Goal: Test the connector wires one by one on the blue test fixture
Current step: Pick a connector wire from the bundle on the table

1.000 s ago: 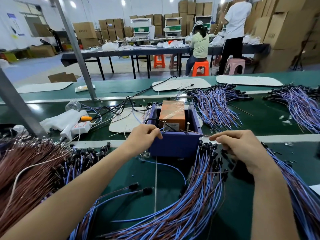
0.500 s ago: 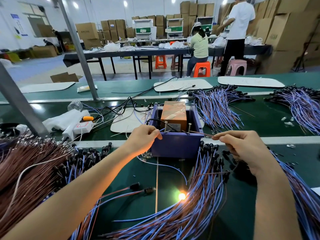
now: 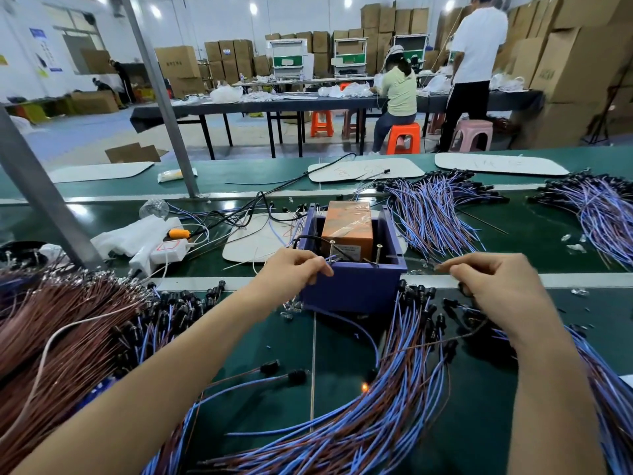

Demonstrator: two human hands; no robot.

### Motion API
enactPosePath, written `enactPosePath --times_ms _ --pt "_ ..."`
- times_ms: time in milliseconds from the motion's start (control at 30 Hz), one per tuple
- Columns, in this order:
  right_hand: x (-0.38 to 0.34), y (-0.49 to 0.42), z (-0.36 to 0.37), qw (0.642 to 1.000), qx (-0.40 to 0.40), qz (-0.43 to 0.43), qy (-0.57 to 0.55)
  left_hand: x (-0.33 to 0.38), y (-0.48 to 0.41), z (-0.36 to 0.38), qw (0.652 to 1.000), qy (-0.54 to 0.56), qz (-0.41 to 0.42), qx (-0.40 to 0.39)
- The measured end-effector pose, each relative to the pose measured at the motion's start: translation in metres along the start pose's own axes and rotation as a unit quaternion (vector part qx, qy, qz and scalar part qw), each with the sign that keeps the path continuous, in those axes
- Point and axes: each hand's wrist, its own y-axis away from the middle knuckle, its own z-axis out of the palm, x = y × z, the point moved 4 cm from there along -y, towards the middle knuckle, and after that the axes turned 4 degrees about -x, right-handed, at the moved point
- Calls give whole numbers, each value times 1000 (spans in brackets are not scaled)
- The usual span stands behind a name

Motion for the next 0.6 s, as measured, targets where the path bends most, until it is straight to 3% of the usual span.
enactPosePath --times_ms 67,167,267,333,433,600 --pt "-16 9 -7 998 32 -55 18 16 13 7 993 97 29 -56" --pt "-46 27 3 989 -39 -137 -37 46 33 21 960 223 104 -132" --pt "-65 39 29 970 -147 -166 -98 71 46 22 954 225 174 -94" --pt "-70 41 38 960 -170 -177 -138 83 54 14 955 209 204 -44" --pt "-63 38 48 956 -226 -167 -82 95 65 -3 942 218 257 3" --pt "-49 36 74 928 -341 -152 -1 118 85 -24 852 379 361 -6"
